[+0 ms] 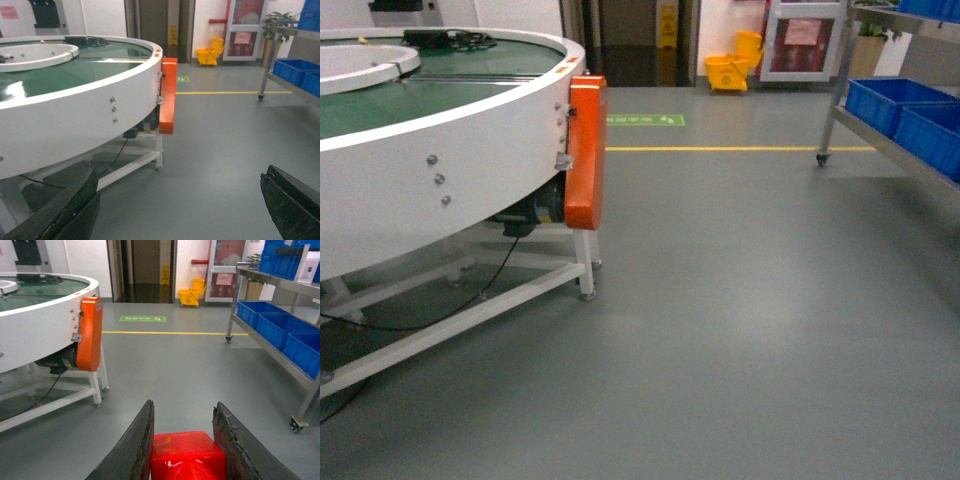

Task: Pick red block from blue box to shelf

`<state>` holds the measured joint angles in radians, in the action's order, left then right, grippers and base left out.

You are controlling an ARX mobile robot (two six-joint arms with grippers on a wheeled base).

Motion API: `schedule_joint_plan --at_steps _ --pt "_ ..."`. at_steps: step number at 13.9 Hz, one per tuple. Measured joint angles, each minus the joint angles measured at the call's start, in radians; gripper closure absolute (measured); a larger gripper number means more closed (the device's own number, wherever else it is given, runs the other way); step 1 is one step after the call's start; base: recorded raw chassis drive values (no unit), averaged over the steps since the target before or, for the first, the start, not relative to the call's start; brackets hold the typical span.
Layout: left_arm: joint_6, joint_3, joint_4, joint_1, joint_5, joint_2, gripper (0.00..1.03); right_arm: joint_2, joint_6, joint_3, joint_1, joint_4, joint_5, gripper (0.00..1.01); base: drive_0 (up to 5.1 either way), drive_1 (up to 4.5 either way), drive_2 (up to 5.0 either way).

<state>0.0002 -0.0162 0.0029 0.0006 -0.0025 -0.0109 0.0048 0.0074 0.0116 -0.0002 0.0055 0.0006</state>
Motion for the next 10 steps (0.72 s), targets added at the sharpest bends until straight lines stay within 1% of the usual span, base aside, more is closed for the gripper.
schedule_joint_plan --at_steps 1,10 --pt "0.0 0.0 -0.011 0.0 0.002 0.0 0.05 0.0 0.0 0.0 0.0 -0.016 0.0 0.73 -1.7 -1.7 -1.7" --pt "0.0 0.0 -0.007 0.0 0.002 0.0 0.05 0.0 0.0 0.0 0.0 -0.009 0.0 0.73 -1.5 -1.51 -1.5"
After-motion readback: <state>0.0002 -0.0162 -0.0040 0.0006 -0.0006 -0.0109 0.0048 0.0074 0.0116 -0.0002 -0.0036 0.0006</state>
